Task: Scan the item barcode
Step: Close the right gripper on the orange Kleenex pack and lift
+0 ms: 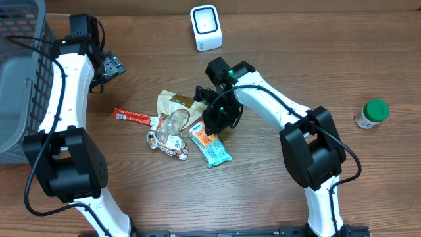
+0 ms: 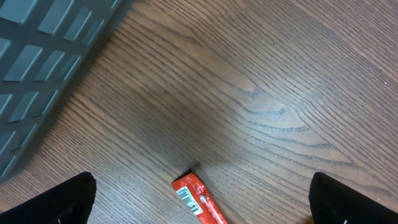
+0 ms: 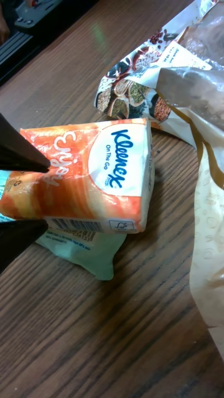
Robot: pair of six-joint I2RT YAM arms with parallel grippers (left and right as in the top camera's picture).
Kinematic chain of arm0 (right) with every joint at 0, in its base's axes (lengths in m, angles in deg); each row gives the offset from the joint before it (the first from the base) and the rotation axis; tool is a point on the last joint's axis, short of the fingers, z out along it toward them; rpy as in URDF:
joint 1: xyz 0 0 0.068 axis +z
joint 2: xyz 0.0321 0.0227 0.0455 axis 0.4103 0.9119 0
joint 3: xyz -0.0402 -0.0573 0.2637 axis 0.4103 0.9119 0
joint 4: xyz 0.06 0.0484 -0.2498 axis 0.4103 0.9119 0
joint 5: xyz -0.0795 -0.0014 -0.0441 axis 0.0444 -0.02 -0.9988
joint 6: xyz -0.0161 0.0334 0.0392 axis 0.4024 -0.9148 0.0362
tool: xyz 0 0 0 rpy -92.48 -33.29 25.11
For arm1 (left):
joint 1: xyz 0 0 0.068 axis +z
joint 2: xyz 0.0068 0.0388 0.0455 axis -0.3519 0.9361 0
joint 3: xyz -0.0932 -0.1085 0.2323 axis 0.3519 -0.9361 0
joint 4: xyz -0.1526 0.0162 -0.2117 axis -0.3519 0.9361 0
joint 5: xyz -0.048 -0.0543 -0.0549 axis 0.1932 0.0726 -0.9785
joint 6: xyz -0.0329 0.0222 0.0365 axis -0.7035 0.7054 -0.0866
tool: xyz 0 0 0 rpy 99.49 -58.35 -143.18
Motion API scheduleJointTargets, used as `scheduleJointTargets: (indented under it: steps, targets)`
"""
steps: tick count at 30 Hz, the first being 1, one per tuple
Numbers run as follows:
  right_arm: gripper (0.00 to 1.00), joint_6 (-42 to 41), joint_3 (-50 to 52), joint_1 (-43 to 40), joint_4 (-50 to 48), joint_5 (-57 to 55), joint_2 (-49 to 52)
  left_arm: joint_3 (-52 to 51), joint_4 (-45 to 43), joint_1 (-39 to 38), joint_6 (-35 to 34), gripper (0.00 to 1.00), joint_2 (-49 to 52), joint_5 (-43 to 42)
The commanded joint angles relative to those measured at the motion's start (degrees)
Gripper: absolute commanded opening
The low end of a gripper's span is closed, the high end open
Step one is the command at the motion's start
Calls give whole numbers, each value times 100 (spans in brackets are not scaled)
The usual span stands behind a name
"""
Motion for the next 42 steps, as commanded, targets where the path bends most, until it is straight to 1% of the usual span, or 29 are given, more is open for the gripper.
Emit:
scheduleJointTargets:
  steps: [1, 5, 11, 18, 19, 20, 22, 23, 30, 33, 35, 39, 42]
  targets:
    - [30, 42, 37, 7, -59, 72, -111, 127, -4, -42, -37, 100, -31, -24]
    - [33, 42, 37, 7, -81, 72, -111, 127, -4, -42, -35, 100, -31, -24]
    - [33, 42, 138, 17, -125, 74, -111, 127, -4, -42, -37, 100, -31, -24]
    - [32, 42, 494, 129, -315, 74, -111, 127, -4, -44, -37, 100, -31, -22]
    - [29, 42, 496, 160, -334, 74, -111, 127, -4, -42, -35, 100, -31, -24]
    - [17, 42, 496, 181, -356, 72, -111, 127, -2, -42, -37, 100, -31, -24]
    - [6, 42, 481, 190, -374, 68, -114, 127, -2, -42, -37, 100, -31, -22]
    - [4, 42, 452, 188, -363, 68, -114, 127, -2, -42, -37, 100, -31, -24]
    - [4, 39, -293, -90, 197, -15, -199, 127, -2, -44, -37, 100, -31, -24]
    - [4, 7, -581, -195, 262, -584, -321, 127, -4, -42, -37, 100, -31, -22]
    - [4, -33, -691, -225, 238, -1270, -387, 127, -2, -42, -37, 100, -31, -24]
    - [4, -535, -697, -227, 186, -3126, -411, 127, -2, -42, -37, 100, -31, -24]
    - [4, -905, -577, -227, 125, -4155, -411, 127, -4, -42, -37, 100, -31, -24]
